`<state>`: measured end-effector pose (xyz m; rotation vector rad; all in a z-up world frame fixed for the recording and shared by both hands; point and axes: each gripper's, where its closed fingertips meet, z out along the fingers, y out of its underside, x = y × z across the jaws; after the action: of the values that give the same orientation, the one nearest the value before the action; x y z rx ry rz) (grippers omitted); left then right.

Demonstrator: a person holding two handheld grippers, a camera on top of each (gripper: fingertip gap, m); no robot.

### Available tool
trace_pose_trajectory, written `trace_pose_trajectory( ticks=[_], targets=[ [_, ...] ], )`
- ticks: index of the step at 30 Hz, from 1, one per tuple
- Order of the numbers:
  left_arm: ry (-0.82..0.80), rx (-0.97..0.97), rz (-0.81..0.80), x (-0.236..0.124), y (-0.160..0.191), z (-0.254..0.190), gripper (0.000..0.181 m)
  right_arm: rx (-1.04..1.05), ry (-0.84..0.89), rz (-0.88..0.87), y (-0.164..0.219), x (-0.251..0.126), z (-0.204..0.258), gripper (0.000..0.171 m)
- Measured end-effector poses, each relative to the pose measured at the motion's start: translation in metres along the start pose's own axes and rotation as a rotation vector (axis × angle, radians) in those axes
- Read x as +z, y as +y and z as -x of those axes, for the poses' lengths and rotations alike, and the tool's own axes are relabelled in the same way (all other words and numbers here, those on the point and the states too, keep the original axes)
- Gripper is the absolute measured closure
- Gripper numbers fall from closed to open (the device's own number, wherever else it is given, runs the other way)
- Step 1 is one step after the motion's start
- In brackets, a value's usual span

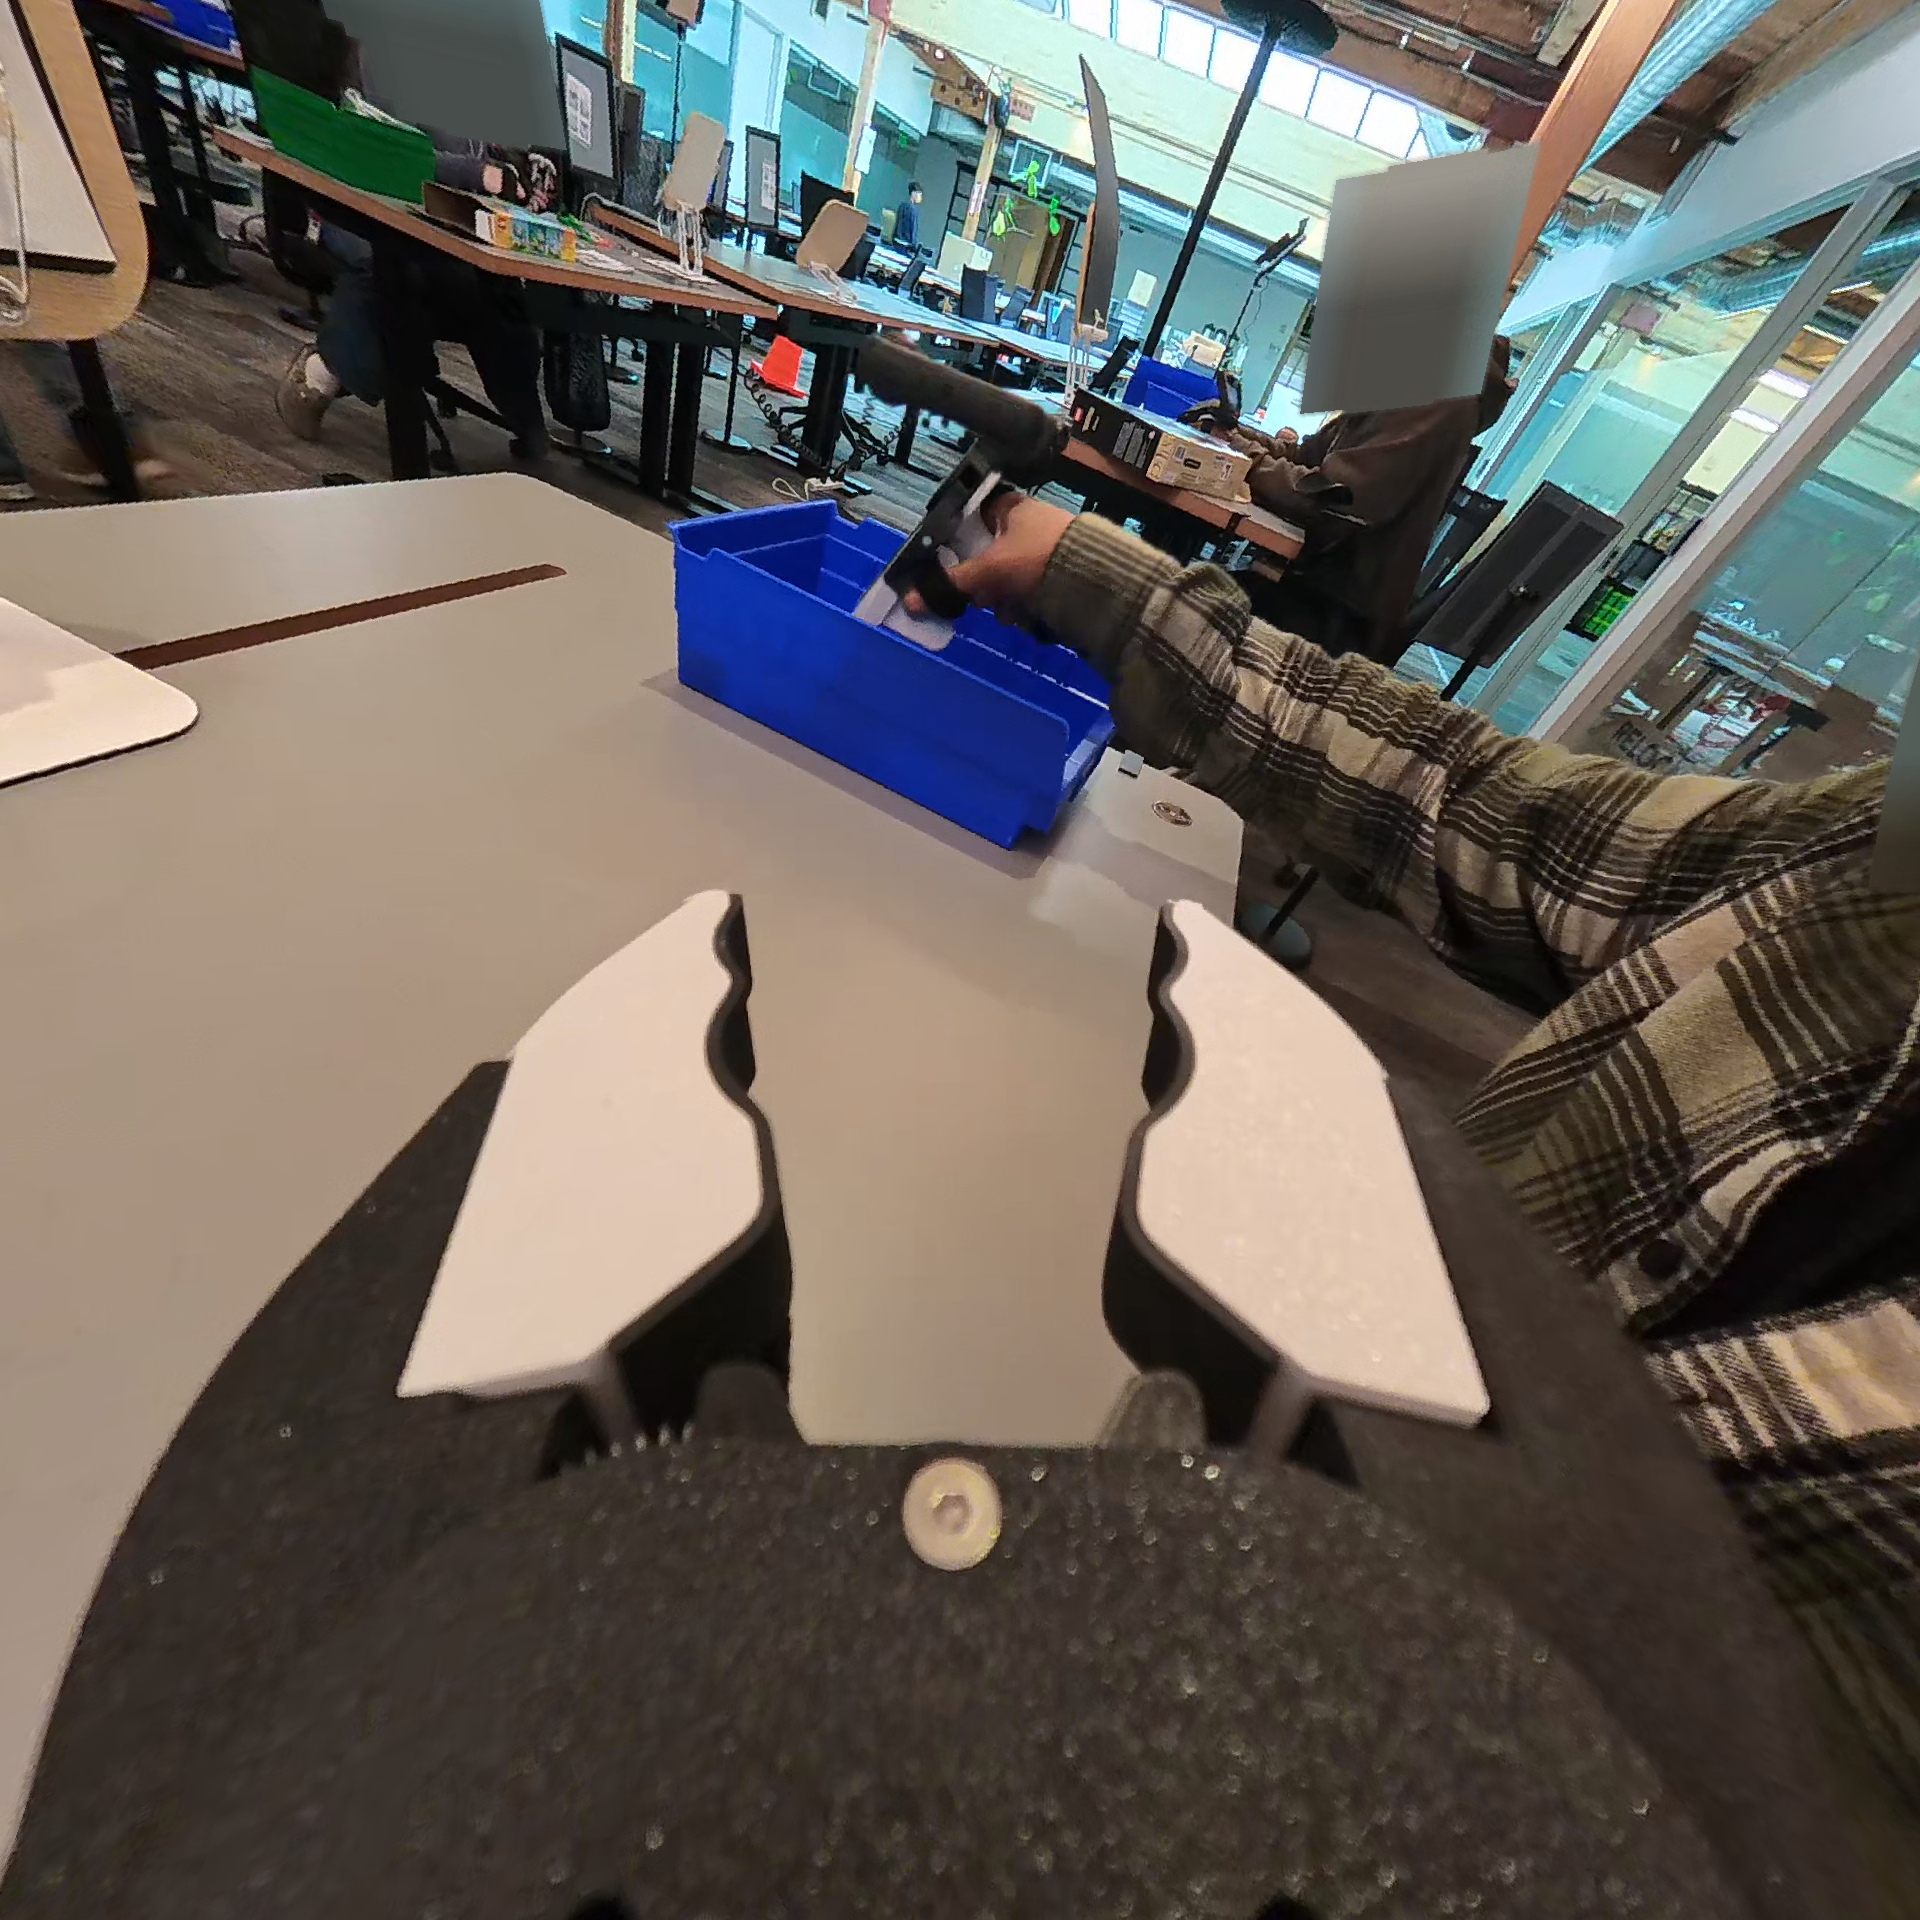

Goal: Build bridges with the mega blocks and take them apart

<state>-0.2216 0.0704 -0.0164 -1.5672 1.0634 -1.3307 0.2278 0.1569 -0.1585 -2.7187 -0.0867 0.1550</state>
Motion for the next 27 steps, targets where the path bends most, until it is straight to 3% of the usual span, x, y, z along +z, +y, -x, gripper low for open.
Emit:
trace_pose_trajectory(
  ticks=[5,13,16,18,23,27],
  targets=[
    [0.013,0.015,0.016,0.005,0.000,-0.005,0.107,-0.067,0.000,0.086,0.005,0.011,0.006,0.098],
    [-0.003,-0.028,0.008,-0.005,0.009,0.003,0.108,-0.024,-0.012,0.158,0.015,0.029,0.005,0.096],
    [0.004,-0.032,0.007,-0.005,0.011,0.003,0.108,0.018,-0.048,0.201,0.021,0.041,0.007,0.104],
    [0.001,-0.023,0.017,-0.006,0.013,0.004,0.108,0.027,-0.052,0.203,0.021,0.044,0.004,0.125],
    [-0.004,-0.039,0.001,-0.009,0.010,0.012,0.109,-0.015,-0.060,0.223,0.025,0.029,0.000,0.126],
    [0.039,-0.097,-0.009,0.003,-0.002,0.022,0.110,-0.144,-0.006,0.165,0.009,-0.023,0.007,0.131]
  ],
)
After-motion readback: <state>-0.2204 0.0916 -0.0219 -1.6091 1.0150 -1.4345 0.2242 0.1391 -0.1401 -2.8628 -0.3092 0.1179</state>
